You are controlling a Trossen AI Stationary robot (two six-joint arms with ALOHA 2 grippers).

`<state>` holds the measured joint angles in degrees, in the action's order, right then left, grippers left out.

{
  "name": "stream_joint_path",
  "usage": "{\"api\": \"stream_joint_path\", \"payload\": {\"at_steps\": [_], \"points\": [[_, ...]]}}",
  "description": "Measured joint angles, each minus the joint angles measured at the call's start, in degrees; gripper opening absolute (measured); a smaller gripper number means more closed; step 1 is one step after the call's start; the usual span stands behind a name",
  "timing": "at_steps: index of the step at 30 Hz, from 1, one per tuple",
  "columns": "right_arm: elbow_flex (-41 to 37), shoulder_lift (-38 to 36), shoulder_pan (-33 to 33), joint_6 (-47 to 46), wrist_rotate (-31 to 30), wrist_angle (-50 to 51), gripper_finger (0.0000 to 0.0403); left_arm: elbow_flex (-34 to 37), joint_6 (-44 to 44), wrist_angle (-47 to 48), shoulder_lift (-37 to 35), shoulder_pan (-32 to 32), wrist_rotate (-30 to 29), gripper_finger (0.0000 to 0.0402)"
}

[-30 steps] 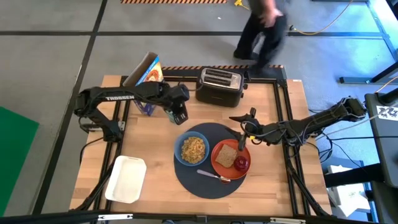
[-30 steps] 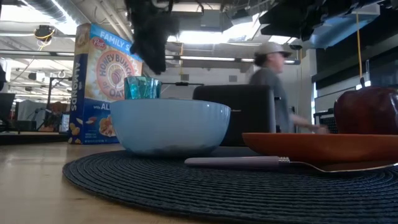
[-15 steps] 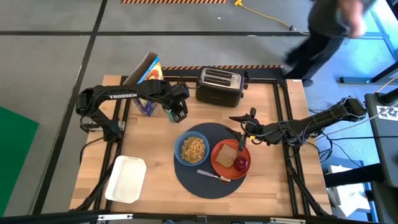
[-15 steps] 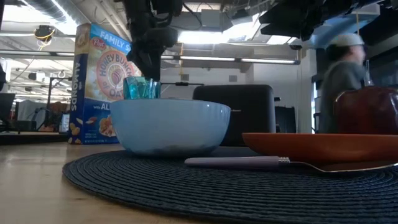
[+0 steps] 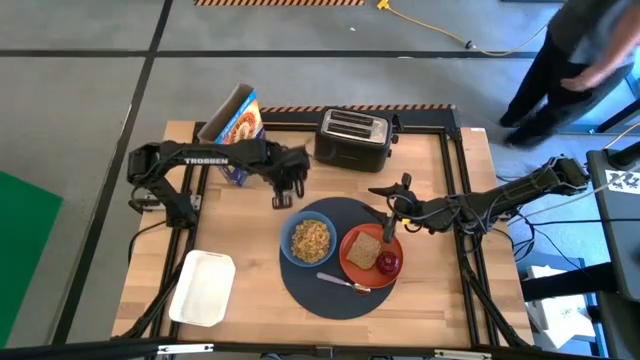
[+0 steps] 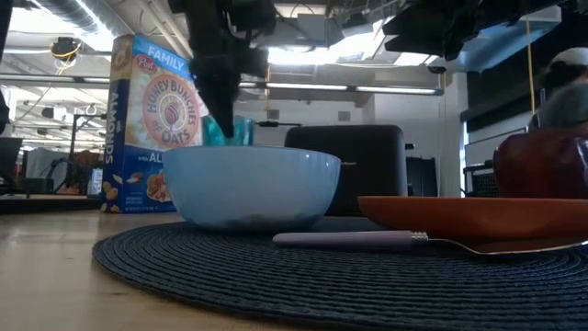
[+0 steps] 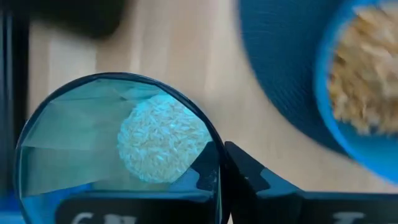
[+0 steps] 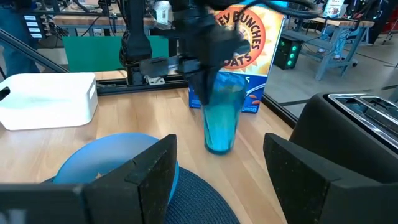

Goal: Arrange a breakfast setting
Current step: Put the cup of milk on the place mat

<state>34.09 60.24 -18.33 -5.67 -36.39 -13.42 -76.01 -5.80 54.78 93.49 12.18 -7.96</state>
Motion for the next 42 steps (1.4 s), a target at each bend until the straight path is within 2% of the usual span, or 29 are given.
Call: {"api": "stream_joint_path", "payload": {"at_steps": [5, 8, 16, 19, 28, 33, 37, 42], "points": [[0.00, 0.01, 0.00, 0.00, 0.01, 0.01, 0.0230, 0.00, -19.75, -0.99, 0.00, -6.81, -3.14, 0.0012], [0.00, -0.29, -0.01, 0.02, -0.01, 0.08, 0.0230, -0.76, -25.96, -1.50, 0.00, -10.38, -4.29, 0.0012], [0.00, -2.28, -0.01, 0.00, -0.01, 0.02, 0.0230, -11.20, -26.36, -1.71, 0.16, -11.75, -4.47, 0.0012], [0.00, -3.06, -0.02, 0.00, -0.01, 0.05, 0.0230, -16.17, -26.89, -1.25, 2.29, -10.47, -1.13, 0.0012], [0.00, -4.35, -0.02, -0.02, -0.03, 1.87, 0.0230, -35.32, -24.68, 12.28, 18.10, -7.99, 4.14, 0.0012], [0.00, -5.59, -0.02, -2.12, 2.32, 8.79, 0.0230, -44.34, -24.57, 17.16, 25.48, -7.41, 9.76, 0.0012], [-0.02, -7.36, -0.07, -3.12, 3.02, 10.83, 0.0230, -47.63, -24.80, 18.52, 28.34, -7.34, 12.82, 0.0012], [0.00, -9.53, -0.07, -3.08, 3.00, 11.58, 0.0230, -47.85, -25.83, 18.39, 29.77, -7.30, 13.64, 0.0011]]}}
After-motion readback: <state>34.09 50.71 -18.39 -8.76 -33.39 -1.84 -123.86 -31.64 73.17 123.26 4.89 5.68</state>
